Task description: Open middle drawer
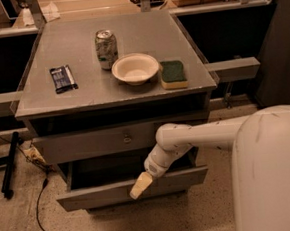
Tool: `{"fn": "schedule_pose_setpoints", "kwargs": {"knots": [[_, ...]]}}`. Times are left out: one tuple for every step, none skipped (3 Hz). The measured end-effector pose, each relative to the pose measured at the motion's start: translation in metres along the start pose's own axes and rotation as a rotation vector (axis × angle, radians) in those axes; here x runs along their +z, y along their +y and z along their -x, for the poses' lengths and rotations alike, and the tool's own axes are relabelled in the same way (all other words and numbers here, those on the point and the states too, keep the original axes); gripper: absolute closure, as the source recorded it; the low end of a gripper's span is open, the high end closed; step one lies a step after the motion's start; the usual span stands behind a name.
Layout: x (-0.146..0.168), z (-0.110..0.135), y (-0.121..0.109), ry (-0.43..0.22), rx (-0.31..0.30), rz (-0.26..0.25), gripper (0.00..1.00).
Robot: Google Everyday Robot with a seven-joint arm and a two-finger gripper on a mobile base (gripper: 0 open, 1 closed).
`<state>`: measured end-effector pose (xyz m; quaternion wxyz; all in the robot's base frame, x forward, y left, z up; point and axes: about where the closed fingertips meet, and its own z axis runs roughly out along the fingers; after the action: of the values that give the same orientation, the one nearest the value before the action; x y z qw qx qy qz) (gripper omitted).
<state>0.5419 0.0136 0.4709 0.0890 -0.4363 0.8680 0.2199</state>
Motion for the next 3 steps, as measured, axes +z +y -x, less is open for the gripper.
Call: {"fn": "schedule_pose_setpoints", "kwargs": {"knots": [[0.0242,-0.0320,0.0016,0.049,0.030,0.019,0.00],[0.0207,-0.0297,0.0029,0.049,0.030,0.019,0.00],[0.0206,-0.0283,0.0032,0.049,0.031,0.020,0.00]]}}
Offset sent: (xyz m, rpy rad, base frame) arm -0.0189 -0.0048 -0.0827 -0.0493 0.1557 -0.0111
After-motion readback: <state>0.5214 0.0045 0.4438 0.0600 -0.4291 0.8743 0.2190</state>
